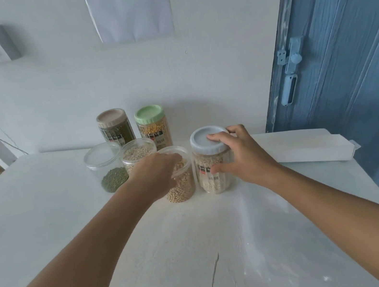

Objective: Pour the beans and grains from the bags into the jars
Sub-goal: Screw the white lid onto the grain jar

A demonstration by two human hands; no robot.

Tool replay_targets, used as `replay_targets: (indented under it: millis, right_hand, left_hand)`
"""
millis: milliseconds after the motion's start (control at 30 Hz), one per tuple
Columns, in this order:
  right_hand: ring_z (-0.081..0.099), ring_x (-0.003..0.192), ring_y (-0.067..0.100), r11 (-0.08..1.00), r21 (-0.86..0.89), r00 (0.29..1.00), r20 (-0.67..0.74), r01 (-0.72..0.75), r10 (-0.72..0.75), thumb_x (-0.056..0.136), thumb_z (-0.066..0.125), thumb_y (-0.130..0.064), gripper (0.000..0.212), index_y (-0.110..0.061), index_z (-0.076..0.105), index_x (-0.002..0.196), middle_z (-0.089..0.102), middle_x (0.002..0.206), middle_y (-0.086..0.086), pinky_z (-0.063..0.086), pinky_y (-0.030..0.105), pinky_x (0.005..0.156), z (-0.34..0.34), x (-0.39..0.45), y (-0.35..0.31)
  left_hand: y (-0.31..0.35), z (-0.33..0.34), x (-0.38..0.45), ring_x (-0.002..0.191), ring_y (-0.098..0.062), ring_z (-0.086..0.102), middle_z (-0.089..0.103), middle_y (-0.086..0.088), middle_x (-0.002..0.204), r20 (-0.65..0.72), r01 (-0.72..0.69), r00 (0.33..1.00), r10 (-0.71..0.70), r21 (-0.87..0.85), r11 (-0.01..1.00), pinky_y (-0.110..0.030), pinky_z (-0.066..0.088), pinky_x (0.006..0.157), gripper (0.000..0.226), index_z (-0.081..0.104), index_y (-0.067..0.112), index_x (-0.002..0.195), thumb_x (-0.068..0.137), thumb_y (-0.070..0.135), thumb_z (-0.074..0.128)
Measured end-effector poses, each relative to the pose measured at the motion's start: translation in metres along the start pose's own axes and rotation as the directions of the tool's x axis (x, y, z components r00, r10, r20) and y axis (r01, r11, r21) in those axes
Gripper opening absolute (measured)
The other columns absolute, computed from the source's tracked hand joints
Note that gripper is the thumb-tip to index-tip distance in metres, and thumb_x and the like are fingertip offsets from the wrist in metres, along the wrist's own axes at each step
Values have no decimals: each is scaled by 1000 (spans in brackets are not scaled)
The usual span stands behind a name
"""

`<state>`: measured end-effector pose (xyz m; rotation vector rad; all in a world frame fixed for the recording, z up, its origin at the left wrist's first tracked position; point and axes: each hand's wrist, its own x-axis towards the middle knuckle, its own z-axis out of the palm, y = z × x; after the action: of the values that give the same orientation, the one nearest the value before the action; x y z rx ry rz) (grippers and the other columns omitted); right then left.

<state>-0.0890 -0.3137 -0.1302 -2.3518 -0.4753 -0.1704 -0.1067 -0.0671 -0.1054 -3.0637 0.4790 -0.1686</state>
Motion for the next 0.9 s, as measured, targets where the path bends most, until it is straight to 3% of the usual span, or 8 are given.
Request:
replay_targets:
  millis: [100, 300, 533, 700, 900]
  right_hand:
    - [33, 134, 25, 991, -136, 1000, 0, 18, -18, 80, 87, -38, 78, -37, 49, 149, 40, 146, 1, 30, 36, 113, -2, 18, 2]
    - [36, 143, 33, 991, -130, 1000, -26, -17, 14, 90, 79, -20, 65, -35, 50, 146, 28, 159, 10, 37, 44, 113, 14, 46, 1]
    - [55, 123, 32, 985, -165, 996, -74, -55, 43, 90, 79, -18, 63, -31, 50, 144, 39, 148, 11, 51, 42, 99, 25, 83, 0]
    - [60, 108, 30, 974, -213, 996, -72, -75, 61, 91, 77, -16, 60, -27, 50, 143, 41, 143, 13, 46, 33, 86, 25, 114, 0]
    - [60, 105, 31, 979, -182, 996, -50, -88, 80, 90, 78, -13, 62, -26, 50, 143, 40, 142, 14, 50, 36, 90, 31, 139, 3]
  left_hand:
    - [-2, -1, -13, 109, -24, 71, 72, -4, 128, -11, -10, 1000, 11, 60, 998, -41, 59, 92, 62, 54, 22, 148, 91, 22, 79]
    - [-3, 3, -18, 114, -27, 70, 64, -4, 142, -14, -23, 1000, 24, 67, 997, -44, 59, 94, 63, 48, 23, 152, 95, 23, 75]
    - [-1, 3, 3, 107, -24, 70, 67, -4, 135, -31, -57, 998, 60, 75, 996, -36, 59, 87, 59, 49, 23, 151, 97, 20, 72]
    - [2, 3, 25, 103, -22, 70, 70, -4, 129, -44, -85, 995, 89, 101, 991, -35, 59, 86, 62, 48, 25, 153, 96, 24, 73]
    - [4, 5, 41, 103, -23, 71, 71, -5, 127, -50, -71, 996, 76, 89, 994, -35, 59, 84, 64, 50, 26, 152, 94, 22, 76]
